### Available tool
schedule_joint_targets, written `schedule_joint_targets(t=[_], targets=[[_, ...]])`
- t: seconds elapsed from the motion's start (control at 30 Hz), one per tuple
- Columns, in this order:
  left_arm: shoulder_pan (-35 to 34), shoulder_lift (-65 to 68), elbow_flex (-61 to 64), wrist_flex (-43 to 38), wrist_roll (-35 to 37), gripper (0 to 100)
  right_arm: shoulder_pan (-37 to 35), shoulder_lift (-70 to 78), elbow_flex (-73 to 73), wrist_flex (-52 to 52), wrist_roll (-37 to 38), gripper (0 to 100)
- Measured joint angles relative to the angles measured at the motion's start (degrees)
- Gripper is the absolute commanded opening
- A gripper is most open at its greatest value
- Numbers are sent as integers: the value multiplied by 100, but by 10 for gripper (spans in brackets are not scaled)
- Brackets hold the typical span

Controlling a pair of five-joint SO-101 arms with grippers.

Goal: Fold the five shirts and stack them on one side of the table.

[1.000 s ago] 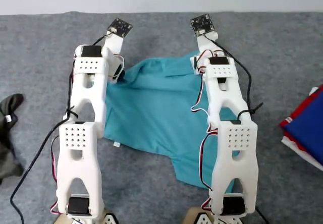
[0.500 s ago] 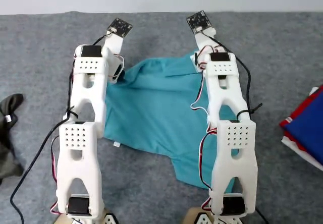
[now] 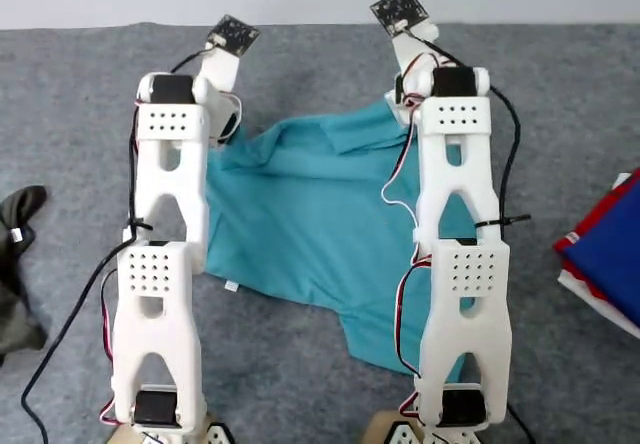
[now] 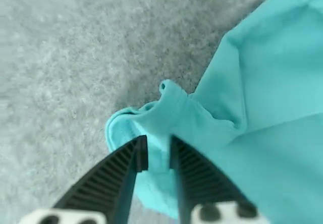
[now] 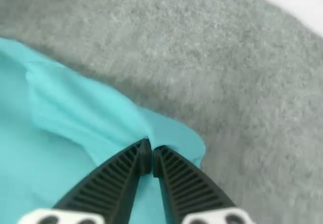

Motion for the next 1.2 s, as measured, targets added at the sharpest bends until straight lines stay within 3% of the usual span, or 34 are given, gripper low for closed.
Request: schedule_joint_targets(t=[0.17, 0.33, 0.43, 0.67, 0.87, 1.2], targets=[[53, 0, -158, 598, -448, 10, 0, 0, -765, 1081, 9, 11], [70, 0, -158, 695, -589, 8, 35, 0, -1486, 1978, 211, 11], [70, 0, -158, 695, -589, 39, 158, -9, -1670, 1996, 229, 11], [-70, 0, -158, 141, -536, 244, 202, -9, -1697, 1996, 229, 11], [-316, 229, -158, -343, -413, 257, 211, 18, -1697, 1996, 237, 11], [-97, 712, -149, -651, -633, 257, 202, 193, -1697, 1996, 237, 11]])
